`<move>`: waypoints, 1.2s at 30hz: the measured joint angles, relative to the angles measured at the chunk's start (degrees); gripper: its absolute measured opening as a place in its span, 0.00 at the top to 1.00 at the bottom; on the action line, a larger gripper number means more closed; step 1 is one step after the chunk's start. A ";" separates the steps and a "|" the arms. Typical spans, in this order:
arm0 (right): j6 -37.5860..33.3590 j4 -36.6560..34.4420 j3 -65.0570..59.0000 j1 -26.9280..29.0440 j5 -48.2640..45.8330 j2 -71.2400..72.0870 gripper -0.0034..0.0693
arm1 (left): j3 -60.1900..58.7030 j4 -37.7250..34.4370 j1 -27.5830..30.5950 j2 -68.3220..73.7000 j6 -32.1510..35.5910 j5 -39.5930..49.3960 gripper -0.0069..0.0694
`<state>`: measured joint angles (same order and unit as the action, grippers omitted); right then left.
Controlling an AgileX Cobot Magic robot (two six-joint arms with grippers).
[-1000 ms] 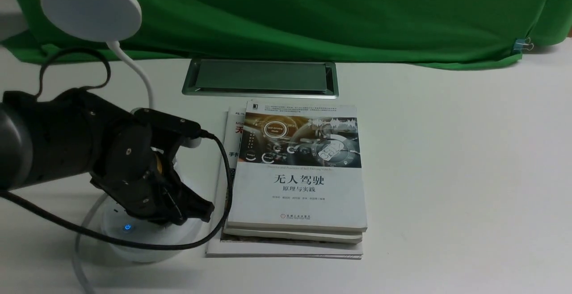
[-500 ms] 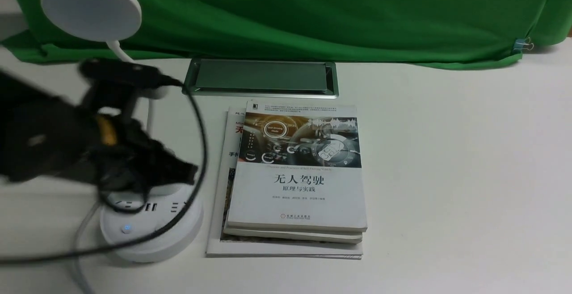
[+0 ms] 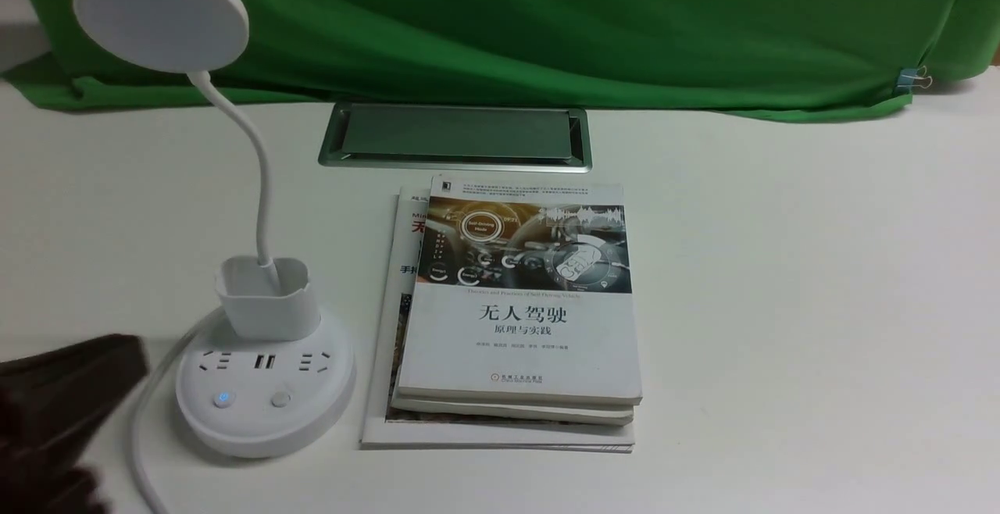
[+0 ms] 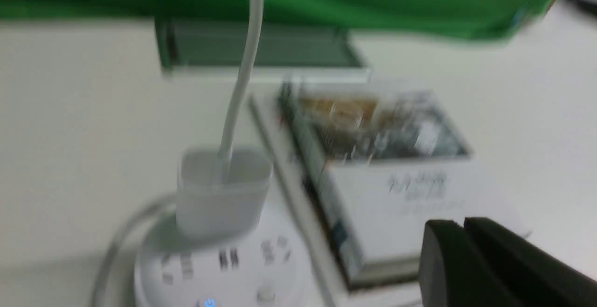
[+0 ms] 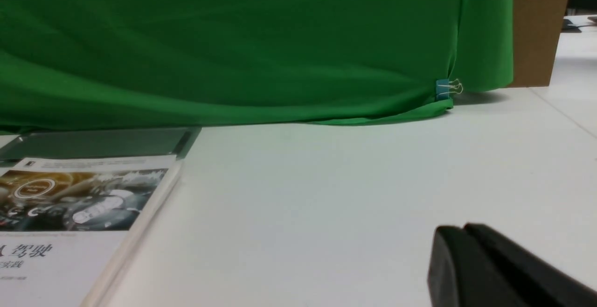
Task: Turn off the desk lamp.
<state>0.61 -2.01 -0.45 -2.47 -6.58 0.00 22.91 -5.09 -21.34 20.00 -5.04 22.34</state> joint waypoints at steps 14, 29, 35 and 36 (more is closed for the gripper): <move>0.00 0.00 0.00 0.00 -0.06 0.00 0.90 | -8.10 4.02 2.20 -16.58 0.73 -10.30 0.88; 0.00 0.00 0.00 0.00 -0.01 0.00 0.90 | -23.25 3.77 14.57 -20.09 0.78 -9.53 0.88; 0.00 0.00 0.00 0.00 -0.01 0.00 0.90 | -23.32 3.03 14.57 -20.09 0.85 -9.41 0.88; 0.00 0.00 0.00 0.00 -0.01 0.00 0.90 | -23.32 2.99 14.57 -20.09 0.92 -9.41 0.88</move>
<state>0.61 -2.01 -0.45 -2.47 -6.59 0.00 -0.41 -2.10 -6.77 -0.09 -4.13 12.92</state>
